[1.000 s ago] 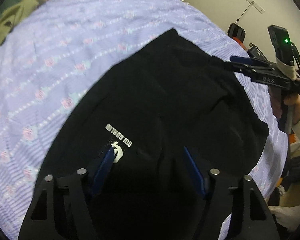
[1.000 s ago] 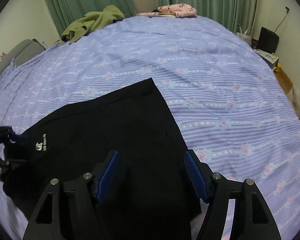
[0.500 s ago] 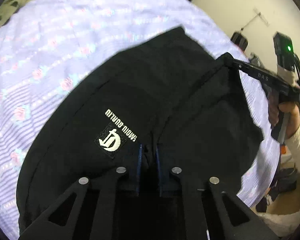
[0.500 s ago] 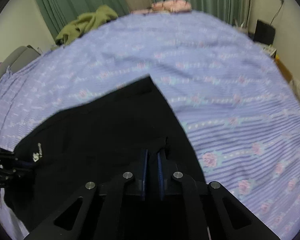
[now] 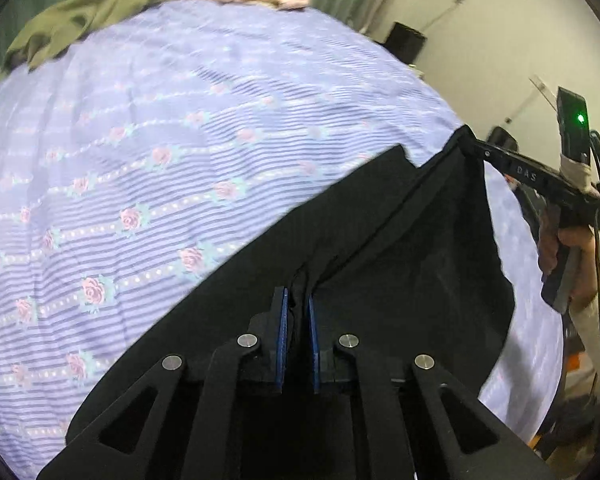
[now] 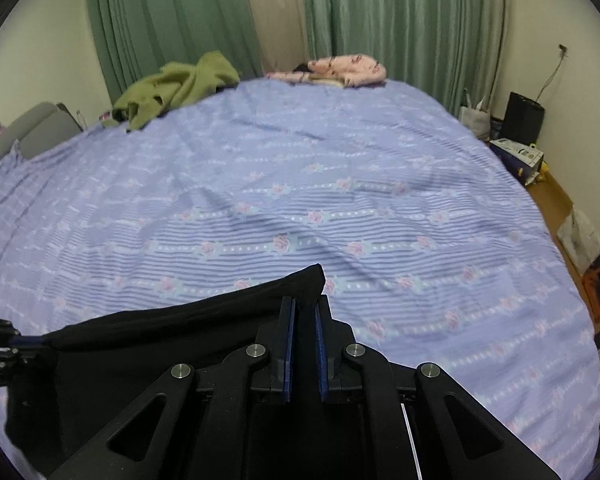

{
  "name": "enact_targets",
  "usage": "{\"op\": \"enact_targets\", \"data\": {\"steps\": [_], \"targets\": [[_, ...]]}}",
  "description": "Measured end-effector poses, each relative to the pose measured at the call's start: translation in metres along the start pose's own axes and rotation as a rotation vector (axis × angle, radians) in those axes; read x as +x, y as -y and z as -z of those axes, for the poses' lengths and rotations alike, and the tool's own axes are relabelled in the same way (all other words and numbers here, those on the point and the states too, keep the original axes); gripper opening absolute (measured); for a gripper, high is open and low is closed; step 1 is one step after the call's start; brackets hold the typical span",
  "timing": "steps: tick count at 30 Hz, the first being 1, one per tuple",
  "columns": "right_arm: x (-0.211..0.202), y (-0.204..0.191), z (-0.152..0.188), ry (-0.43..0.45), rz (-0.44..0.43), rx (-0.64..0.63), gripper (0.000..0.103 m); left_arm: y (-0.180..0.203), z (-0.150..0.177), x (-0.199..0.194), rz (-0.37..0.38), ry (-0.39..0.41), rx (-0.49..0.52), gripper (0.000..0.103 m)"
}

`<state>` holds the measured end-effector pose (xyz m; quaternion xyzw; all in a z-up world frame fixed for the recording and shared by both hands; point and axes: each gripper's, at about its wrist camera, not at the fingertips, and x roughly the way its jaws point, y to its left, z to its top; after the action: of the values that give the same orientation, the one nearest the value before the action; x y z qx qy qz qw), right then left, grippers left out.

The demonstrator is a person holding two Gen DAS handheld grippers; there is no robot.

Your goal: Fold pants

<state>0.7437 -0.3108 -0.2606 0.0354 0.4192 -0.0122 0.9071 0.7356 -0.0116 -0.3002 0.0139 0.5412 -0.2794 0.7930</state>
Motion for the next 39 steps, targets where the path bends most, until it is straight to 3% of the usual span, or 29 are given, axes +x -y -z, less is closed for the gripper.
{"op": "enact_targets", "data": {"steps": [10, 12, 13, 14, 16, 17, 19, 22, 28, 32, 35, 39], "targets": [[0.075, -0.017, -0.019, -0.055, 0.013, -0.082, 0.01, -0.029, -0.014, 0.035, -0.089, -0.011, -0.024, 0.012], [0.086, -0.021, -0.02, -0.073, 0.027, -0.089, 0.013, -0.034, -0.017, 0.037, -0.113, -0.028, -0.045, 0.029], [0.09, -0.024, -0.022, -0.091, 0.047, -0.086, 0.025, -0.033, -0.018, 0.037, -0.136, -0.034, -0.045, 0.036], [0.09, -0.025, -0.022, -0.091, 0.076, -0.083, 0.047, -0.034, -0.019, 0.032, -0.158, -0.029, -0.042, 0.045], [0.073, -0.028, -0.024, -0.016, 0.175, -0.086, 0.072, -0.033, -0.02, 0.009, -0.182, 0.021, -0.033, 0.056], [0.058, -0.031, -0.024, 0.042, 0.213, -0.095, 0.077, -0.033, -0.02, -0.002, -0.199, 0.05, -0.033, 0.061], [0.027, -0.039, -0.025, 0.112, 0.253, -0.103, 0.077, -0.036, -0.013, -0.044, -0.222, 0.143, -0.034, 0.067], [-0.022, -0.057, -0.023, 0.147, 0.18, -0.097, 0.077, -0.043, 0.008, -0.094, -0.227, 0.202, -0.013, 0.072], [-0.09, -0.138, 0.019, 0.174, 0.011, -0.22, 0.078, -0.066, 0.067, -0.138, -0.231, 0.127, 0.024, 0.072], [-0.097, -0.185, 0.06, 0.097, -0.084, -0.25, 0.078, -0.094, 0.094, -0.135, -0.181, 0.032, -0.038, 0.07], [-0.088, -0.205, 0.089, -0.015, -0.154, -0.194, 0.078, -0.114, 0.108, -0.126, -0.173, -0.006, -0.081, 0.066], [-0.078, -0.225, 0.123, -0.13, -0.184, -0.147, 0.078, -0.13, 0.12, -0.101, -0.155, -0.062, -0.128, 0.062]]}}
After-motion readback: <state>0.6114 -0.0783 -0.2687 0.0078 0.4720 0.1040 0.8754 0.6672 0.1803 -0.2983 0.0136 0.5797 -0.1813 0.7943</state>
